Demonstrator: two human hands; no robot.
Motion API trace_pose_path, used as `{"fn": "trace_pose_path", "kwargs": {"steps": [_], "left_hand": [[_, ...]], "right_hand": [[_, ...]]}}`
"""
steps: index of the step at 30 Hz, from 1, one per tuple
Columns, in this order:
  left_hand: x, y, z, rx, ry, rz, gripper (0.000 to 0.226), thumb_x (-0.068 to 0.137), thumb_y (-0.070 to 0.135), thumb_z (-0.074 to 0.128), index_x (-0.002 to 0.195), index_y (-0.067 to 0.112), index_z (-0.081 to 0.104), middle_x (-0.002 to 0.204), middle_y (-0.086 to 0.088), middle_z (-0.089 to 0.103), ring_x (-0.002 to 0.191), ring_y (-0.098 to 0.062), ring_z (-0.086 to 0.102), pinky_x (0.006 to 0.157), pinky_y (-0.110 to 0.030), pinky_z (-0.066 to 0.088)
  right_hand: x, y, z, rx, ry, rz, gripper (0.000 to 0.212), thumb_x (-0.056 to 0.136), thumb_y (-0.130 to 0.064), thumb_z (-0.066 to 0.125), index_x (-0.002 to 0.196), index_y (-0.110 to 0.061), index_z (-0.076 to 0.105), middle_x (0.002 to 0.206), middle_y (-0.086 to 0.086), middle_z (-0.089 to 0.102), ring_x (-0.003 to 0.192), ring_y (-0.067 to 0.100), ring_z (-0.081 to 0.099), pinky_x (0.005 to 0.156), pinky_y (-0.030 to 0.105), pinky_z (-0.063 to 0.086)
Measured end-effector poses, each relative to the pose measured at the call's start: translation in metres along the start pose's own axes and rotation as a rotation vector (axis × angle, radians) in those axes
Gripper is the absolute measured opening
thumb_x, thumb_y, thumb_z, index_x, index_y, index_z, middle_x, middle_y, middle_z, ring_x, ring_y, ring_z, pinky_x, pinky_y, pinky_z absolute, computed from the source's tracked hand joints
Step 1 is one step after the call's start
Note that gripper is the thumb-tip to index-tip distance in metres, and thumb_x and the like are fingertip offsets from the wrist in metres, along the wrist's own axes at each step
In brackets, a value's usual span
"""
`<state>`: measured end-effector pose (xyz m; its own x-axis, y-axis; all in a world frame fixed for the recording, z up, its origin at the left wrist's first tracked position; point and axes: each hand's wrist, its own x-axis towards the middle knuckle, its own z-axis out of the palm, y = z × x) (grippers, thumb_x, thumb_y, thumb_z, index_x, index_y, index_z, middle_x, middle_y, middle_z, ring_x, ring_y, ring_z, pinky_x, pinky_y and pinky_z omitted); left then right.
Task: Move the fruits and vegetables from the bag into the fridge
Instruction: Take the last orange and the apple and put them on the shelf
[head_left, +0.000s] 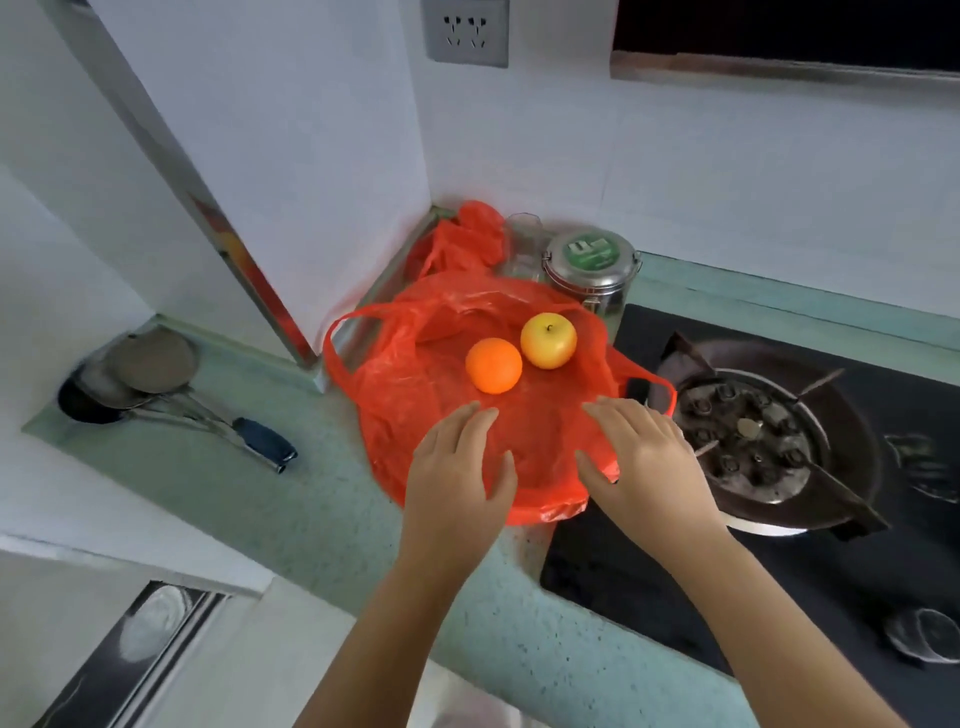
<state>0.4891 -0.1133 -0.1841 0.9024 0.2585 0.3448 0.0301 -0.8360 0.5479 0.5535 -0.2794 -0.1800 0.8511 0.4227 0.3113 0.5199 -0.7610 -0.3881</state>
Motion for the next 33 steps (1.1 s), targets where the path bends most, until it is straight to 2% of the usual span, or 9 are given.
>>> {"fn": "trace_pose_path", "kwargs": {"steps": [7,10,14,19,25,29,33], "left_hand": [[0.065,-0.043,0.03,-0.009,-0.062,-0.006,0.046,0.079,0.032,0.047,0.113,0.004,0.06,0.116,-0.014,0.061,0.11,-0.028,0.056,0.092,-0.04,0.045],[0.09,-0.058,0.049,-0.043,-0.088,-0.018,0.047,0.078,0.033,0.049,0.112,0.003,0.059,0.114,-0.015,0.062,0.108,-0.031,0.057,0.092,-0.041,0.047],[0.118,-0.074,0.079,-0.091,-0.14,-0.095,0.053,0.075,0.038,0.048,0.114,0.003,0.058,0.117,-0.016,0.06,0.109,-0.031,0.056,0.094,-0.036,0.043],[0.139,-0.087,0.108,-0.064,-0.206,-0.133,0.063,0.074,0.045,0.048,0.121,0.005,0.055,0.125,-0.017,0.056,0.117,-0.032,0.05,0.098,-0.04,0.039],[0.153,-0.093,0.131,-0.006,-0.263,-0.09,0.064,0.069,0.042,0.068,0.121,0.006,0.056,0.125,-0.015,0.056,0.117,-0.031,0.051,0.097,-0.042,0.039],[0.152,-0.099,0.135,0.019,-0.248,-0.104,0.058,0.069,0.035,0.072,0.118,0.006,0.059,0.122,-0.014,0.058,0.113,-0.033,0.052,0.094,-0.044,0.042],[0.144,-0.104,0.128,-0.011,-0.218,-0.142,0.058,0.072,0.035,0.071,0.121,0.009,0.057,0.124,-0.013,0.056,0.115,-0.03,0.05,0.097,-0.04,0.04]], "right_hand": [[0.063,0.018,0.045,0.005,-0.102,0.127,0.045,0.079,-0.023,0.066,0.119,-0.004,0.057,0.119,0.016,0.059,0.113,0.036,0.054,0.093,0.057,0.042],[0.09,0.027,0.06,-0.003,-0.144,0.189,0.046,0.081,-0.025,0.065,0.122,-0.006,0.055,0.124,0.015,0.056,0.115,0.035,0.051,0.097,0.052,0.04],[0.115,0.041,0.08,0.001,-0.146,0.251,0.047,0.08,-0.027,0.067,0.12,-0.005,0.056,0.12,0.014,0.058,0.111,0.035,0.053,0.093,0.047,0.04],[0.136,0.055,0.102,0.007,-0.119,0.27,0.048,0.076,-0.026,0.069,0.118,-0.006,0.056,0.117,0.014,0.059,0.108,0.035,0.054,0.089,0.048,0.044],[0.154,0.061,0.12,-0.096,-0.088,0.308,0.051,0.074,-0.031,0.072,0.116,-0.007,0.058,0.117,0.014,0.059,0.11,0.036,0.054,0.1,0.061,0.028],[0.16,0.06,0.128,-0.1,-0.112,0.308,0.05,0.076,-0.032,0.07,0.117,-0.007,0.057,0.12,0.013,0.057,0.112,0.034,0.053,0.105,0.059,0.02],[0.164,0.059,0.134,-0.07,-0.124,0.315,0.051,0.077,-0.03,0.069,0.119,-0.005,0.054,0.123,0.014,0.054,0.116,0.032,0.05,0.107,0.056,0.018]]}}
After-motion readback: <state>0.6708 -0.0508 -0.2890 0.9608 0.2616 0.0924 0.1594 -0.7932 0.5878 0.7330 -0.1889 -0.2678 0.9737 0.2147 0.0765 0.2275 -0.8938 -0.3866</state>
